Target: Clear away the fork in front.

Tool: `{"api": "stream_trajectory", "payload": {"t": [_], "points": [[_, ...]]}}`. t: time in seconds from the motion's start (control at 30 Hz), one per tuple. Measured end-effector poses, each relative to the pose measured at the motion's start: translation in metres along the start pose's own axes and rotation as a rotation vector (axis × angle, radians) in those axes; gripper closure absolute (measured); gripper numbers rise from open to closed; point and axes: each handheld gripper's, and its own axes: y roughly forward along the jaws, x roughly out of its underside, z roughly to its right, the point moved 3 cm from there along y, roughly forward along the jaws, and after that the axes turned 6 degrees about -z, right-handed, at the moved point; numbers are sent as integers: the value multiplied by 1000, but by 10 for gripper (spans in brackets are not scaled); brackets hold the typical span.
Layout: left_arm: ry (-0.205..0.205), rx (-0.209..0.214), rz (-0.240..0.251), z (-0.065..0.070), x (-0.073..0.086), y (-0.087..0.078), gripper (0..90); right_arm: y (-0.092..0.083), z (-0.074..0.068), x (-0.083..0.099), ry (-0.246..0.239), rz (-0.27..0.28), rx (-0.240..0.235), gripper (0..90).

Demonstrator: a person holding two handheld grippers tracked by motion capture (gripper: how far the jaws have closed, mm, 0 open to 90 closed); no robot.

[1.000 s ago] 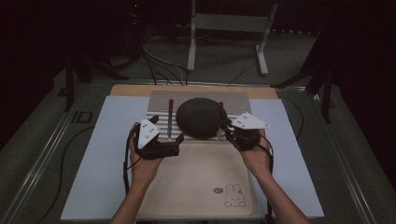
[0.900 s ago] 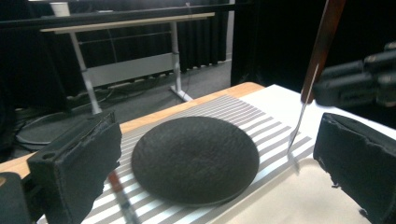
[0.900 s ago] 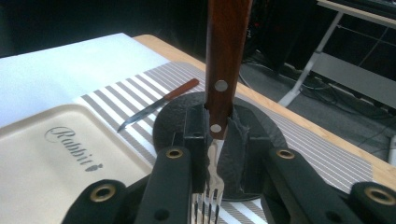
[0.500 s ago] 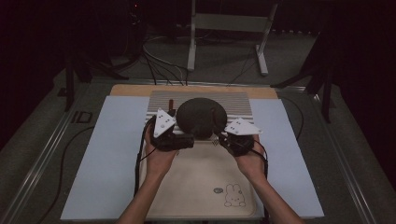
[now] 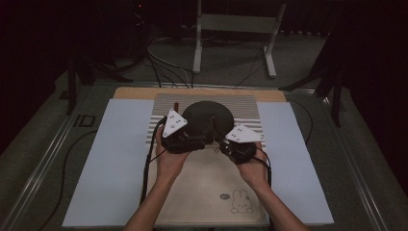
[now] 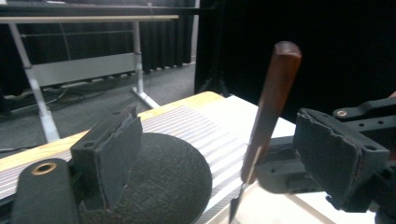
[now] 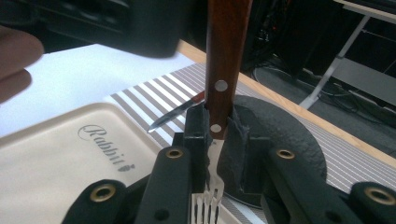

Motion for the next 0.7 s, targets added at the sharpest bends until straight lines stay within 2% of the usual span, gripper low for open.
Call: {"api": "stream_trajectory", "payload": {"t": [0.2, 0.33, 0.4, 0.57, 0.7], "points": [[-9, 43, -2, 3, 0, 5, 265, 4, -9, -3, -11, 3, -21, 780], [-16, 40, 1, 4, 0, 6, 329, 6, -13, -4, -13, 7, -30, 780], [-21, 24, 1, 4, 0, 6, 403, 6, -14, -4, -12, 9, -33, 780], [-10, 21, 1, 6, -1, 5, 608, 6, -15, -4, -3, 10, -36, 780], [-5, 59, 8, 7, -1, 4, 765, 6, -17, -6, 3, 16, -45, 780]]}}
